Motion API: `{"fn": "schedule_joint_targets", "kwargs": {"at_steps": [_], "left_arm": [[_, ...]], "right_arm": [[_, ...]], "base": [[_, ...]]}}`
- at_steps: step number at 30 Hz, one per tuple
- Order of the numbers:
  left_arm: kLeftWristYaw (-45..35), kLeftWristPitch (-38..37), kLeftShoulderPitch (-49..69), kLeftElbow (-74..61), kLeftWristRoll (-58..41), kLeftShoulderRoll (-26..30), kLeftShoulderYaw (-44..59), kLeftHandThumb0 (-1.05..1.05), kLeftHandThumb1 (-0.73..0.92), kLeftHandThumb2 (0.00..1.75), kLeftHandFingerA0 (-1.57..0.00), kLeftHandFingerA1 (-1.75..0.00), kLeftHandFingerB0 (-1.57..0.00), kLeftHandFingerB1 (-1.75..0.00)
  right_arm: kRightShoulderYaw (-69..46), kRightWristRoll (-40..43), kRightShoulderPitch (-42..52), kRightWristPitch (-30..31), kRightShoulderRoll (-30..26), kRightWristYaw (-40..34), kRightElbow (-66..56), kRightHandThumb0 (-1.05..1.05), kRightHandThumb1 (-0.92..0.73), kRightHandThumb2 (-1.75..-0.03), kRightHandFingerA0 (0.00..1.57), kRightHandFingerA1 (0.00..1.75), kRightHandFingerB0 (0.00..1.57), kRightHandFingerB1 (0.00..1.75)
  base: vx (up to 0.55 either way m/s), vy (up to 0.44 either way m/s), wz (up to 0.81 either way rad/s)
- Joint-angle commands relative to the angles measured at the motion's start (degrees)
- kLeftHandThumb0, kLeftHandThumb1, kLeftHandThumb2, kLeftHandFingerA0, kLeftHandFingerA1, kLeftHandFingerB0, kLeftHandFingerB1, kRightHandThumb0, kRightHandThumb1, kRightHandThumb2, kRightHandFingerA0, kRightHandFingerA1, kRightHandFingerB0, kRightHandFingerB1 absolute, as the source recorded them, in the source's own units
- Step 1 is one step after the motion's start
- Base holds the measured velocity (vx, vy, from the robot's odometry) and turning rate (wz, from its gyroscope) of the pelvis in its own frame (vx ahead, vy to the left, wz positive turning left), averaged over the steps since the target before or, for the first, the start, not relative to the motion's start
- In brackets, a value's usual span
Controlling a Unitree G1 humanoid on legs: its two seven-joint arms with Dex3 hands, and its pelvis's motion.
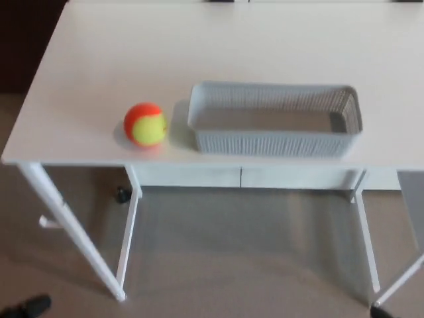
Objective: The robot walk towards a table in front and uses its left hand to pickup a tennis ball on the left side and put it in a container on the right hand side
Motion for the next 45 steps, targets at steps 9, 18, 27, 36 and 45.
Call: {"fn": "schedule_joint_targets", "kwargs": {"at_steps": [9, 18, 27, 36, 45], "left_arm": [[-2.1, -8.6, 11.1, 6.5, 5.3, 1.0, -3.1, 0.38, 0.39, 0.62, -0.37, -0.65, -0.36, -0.59], [-1.6, -9.2, 10.2, 8.3, 5.3, 2.1, -2.5, 0.33, 0.40, 0.61, -0.38, -0.63, -0.35, -0.57], [-4.2, -6.2, 15.0, 0.0, 3.1, 5.8, 0.3, 0.36, 0.39, 0.62, -0.40, -0.66, -0.37, -0.59], [-4.6, -2.3, 14.5, -3.1, 1.1, 6.5, 3.1, 0.38, 0.43, 0.62, -0.40, -0.67, -0.30, -0.56], [-2.3, 1.9, 12.9, -6.6, -0.5, 5.1, 4.2, 0.43, 0.39, 0.64, -0.37, -0.67, -0.31, -0.59]], "right_arm": [[0.3, -1.7, 12.4, -12.3, -0.5, -1.5, 9.1, -0.35, -0.56, -0.65, 0.02, 0.57, 0.03, 0.32], [0.5, -2.5, 11.6, -15.4, -0.6, -3.0, 12.7, -0.44, -0.55, -0.70, 0.03, 0.55, 0.01, 0.36], [-1.6, 0.6, 9.1, -13.4, -1.0, -1.8, 13.0, -0.30, -0.62, -0.58, 0.02, 0.47, 0.00, 0.33], [-3.9, 2.8, 8.1, -14.1, -2.0, 1.2, 13.4, -0.31, -0.61, -0.59, 0.01, 0.49, 0.00, 0.32], [-4.7, 1.4, 5.6, -13.8, -2.0, -0.2, 14.5, -0.35, -0.56, -0.67, 0.04, 0.51, 0.02, 0.27]], "base": [[0.30, 0.159, -0.32], [0.00, 0.022, 0.05], [-0.06, -0.106, -0.01], [-0.01, 0.136, -0.09], [0.00, 0.010, 0.07]]}}
